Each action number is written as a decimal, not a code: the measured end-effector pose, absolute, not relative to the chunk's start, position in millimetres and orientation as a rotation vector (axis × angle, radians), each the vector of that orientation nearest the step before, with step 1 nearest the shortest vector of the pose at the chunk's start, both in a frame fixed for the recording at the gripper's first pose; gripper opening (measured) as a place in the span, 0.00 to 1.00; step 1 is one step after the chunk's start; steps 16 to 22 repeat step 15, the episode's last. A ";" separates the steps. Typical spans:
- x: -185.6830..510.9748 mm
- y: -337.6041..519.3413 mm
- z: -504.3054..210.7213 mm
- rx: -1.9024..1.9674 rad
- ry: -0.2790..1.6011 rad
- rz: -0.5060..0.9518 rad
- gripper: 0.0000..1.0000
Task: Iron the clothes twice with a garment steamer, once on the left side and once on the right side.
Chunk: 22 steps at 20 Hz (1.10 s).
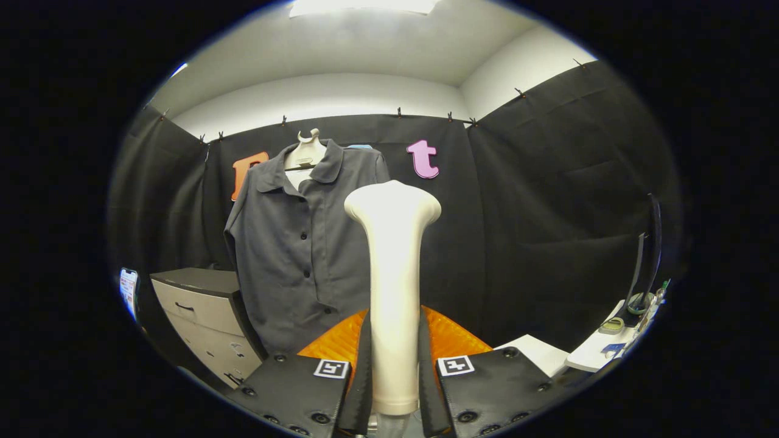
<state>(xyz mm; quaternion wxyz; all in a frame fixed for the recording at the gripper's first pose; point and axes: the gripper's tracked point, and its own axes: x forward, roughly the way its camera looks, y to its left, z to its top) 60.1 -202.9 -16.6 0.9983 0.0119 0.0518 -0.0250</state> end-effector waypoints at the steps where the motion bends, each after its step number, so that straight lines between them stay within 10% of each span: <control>1: 59.0 -203.3 -14.7 0.023 0.100 -0.050 0.39; 22: 58.3 -195.4 -6.2 0.041 0.072 -0.026 0.39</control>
